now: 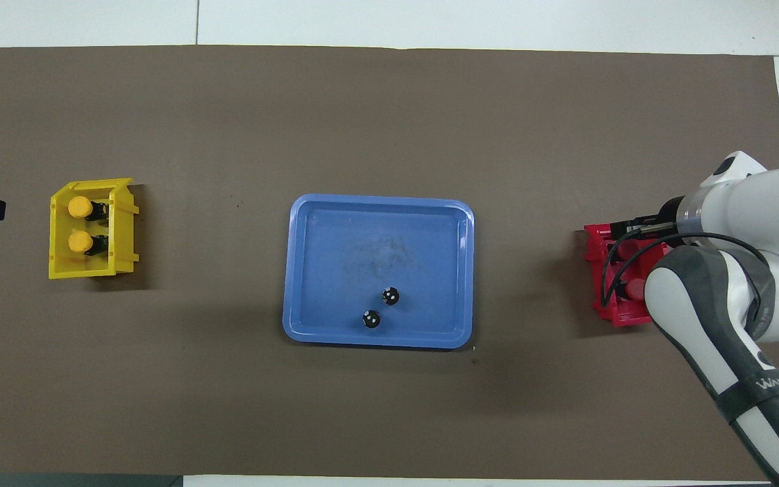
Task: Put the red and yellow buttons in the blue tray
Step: 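Reach the right gripper into the red crate and grasp a red button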
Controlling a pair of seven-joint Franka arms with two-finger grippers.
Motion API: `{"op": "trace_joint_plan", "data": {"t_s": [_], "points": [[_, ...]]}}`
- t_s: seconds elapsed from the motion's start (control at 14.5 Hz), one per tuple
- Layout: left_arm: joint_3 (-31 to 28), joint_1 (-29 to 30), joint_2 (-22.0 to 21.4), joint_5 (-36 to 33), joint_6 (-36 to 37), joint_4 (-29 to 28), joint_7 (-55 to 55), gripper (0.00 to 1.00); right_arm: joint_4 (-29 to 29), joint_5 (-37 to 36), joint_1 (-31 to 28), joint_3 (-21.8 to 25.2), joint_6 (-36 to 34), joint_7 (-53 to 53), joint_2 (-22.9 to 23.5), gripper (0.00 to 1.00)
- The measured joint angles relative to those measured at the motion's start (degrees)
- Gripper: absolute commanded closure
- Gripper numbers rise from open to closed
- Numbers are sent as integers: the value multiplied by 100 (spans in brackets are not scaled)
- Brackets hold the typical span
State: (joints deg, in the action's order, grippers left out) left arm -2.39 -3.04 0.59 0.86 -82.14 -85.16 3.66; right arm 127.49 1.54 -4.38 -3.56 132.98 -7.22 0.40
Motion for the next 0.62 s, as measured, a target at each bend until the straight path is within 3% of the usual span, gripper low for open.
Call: {"op": "trace_joint_plan", "data": {"t_s": [0.62], "points": [[0,0,0,0,-15,-1,-4,0,481,2,0,4,477,0,2,38]]}}
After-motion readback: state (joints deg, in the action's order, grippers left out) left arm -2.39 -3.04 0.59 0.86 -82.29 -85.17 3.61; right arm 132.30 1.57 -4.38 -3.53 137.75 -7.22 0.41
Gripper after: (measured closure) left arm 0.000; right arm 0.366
